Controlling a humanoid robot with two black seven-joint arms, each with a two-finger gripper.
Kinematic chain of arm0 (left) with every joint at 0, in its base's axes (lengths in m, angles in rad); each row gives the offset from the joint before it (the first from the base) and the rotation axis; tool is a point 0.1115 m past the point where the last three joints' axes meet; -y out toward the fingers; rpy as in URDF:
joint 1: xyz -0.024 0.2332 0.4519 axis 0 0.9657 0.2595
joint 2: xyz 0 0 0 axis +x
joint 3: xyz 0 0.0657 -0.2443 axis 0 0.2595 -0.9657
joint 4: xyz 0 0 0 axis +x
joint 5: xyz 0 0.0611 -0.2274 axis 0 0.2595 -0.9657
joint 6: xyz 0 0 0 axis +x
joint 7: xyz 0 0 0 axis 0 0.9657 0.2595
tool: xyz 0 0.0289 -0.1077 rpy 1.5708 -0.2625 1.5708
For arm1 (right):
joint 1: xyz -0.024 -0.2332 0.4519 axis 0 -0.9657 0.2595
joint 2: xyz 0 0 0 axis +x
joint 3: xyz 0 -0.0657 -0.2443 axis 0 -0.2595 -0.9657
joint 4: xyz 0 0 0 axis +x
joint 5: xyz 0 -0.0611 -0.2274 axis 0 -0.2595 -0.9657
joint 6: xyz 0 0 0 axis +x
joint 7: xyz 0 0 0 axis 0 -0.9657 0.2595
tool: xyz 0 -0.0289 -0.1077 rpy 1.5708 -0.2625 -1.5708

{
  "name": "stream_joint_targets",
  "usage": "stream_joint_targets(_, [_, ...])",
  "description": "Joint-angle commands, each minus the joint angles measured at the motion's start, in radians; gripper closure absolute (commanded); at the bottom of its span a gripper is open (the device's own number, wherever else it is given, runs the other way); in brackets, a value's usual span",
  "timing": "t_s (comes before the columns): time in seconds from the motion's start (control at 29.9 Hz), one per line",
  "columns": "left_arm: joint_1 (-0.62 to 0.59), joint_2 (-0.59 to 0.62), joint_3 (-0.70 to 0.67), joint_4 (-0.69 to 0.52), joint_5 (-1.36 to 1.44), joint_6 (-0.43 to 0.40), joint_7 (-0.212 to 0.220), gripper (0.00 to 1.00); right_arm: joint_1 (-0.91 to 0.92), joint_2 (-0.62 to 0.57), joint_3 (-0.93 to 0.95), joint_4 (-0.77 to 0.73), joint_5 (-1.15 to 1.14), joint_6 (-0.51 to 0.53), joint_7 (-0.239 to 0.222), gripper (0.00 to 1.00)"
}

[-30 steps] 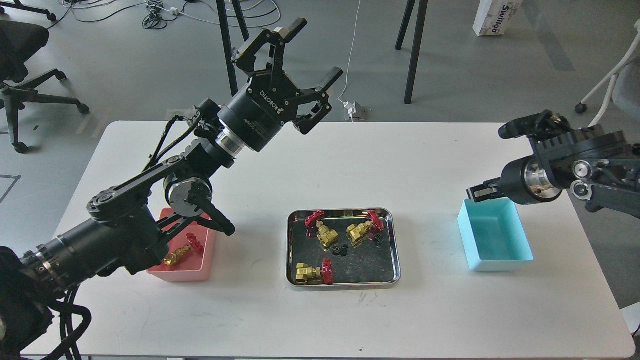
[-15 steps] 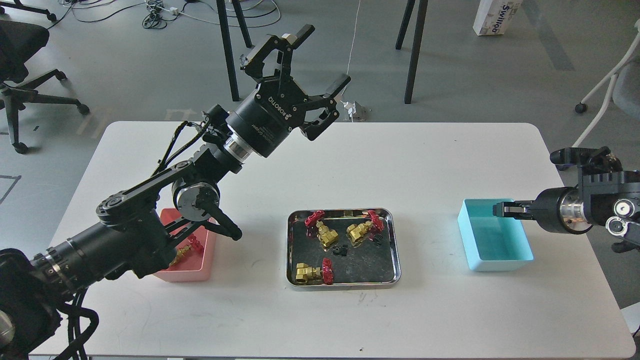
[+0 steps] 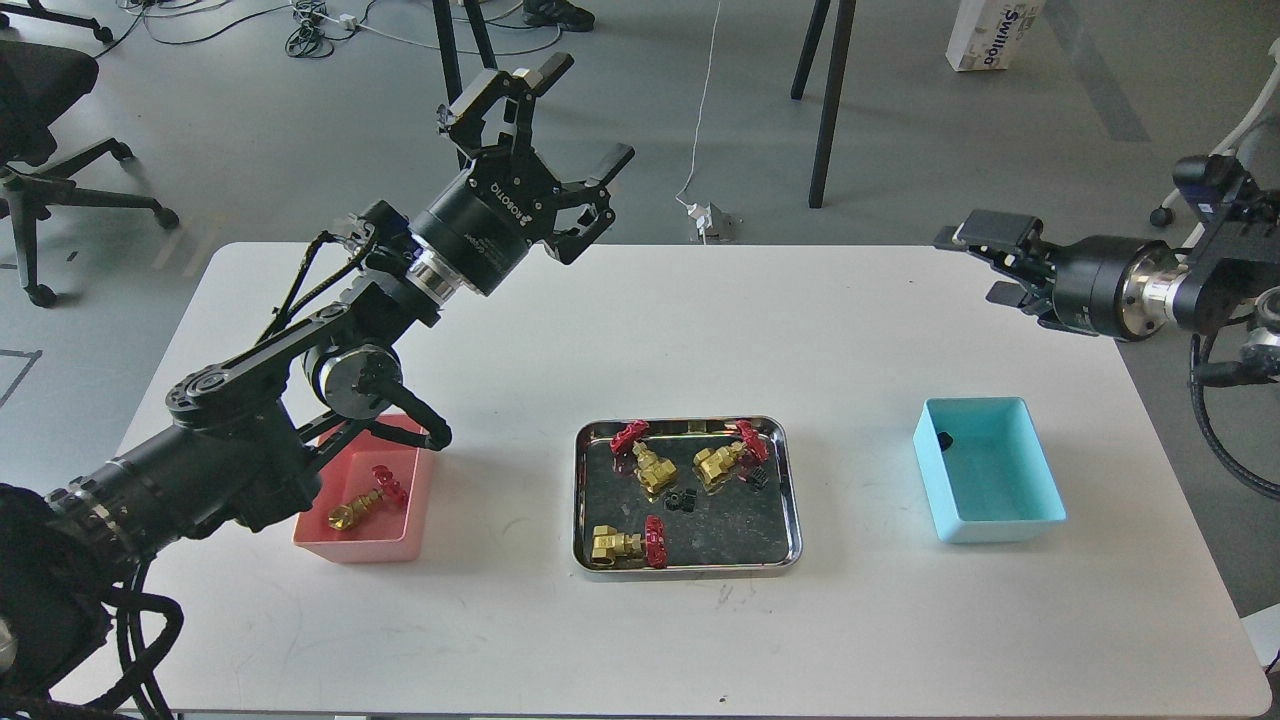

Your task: Place valve in pink box and gear in blue box

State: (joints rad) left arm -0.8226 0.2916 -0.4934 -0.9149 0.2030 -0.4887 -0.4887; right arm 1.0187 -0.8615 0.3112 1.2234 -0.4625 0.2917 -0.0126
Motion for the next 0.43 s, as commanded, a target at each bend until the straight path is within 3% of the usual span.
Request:
stream_joint_targets(0.0, [-0.016,0.024,-0.019,0.054,-0.016,0.000,0.000,0.06,-0.017,0.050,0.092,-0.076,0.480,0.055,0.115,0.01])
stream_joint_targets(0.13, [-0.001,0.032,-0.163,0.057,-0.074,0.000,0.000,0.05,-0.049,0.180,0.100,-0.183,0.841,0.197,0.152,0.01])
stream_joint_targets(0.4, [0.060,0.015,-0.198,0.079,-0.131,0.000,0.000,0.02,-0.170,0.286,0.281,-0.212,0.875,0.197,0.158,0.01])
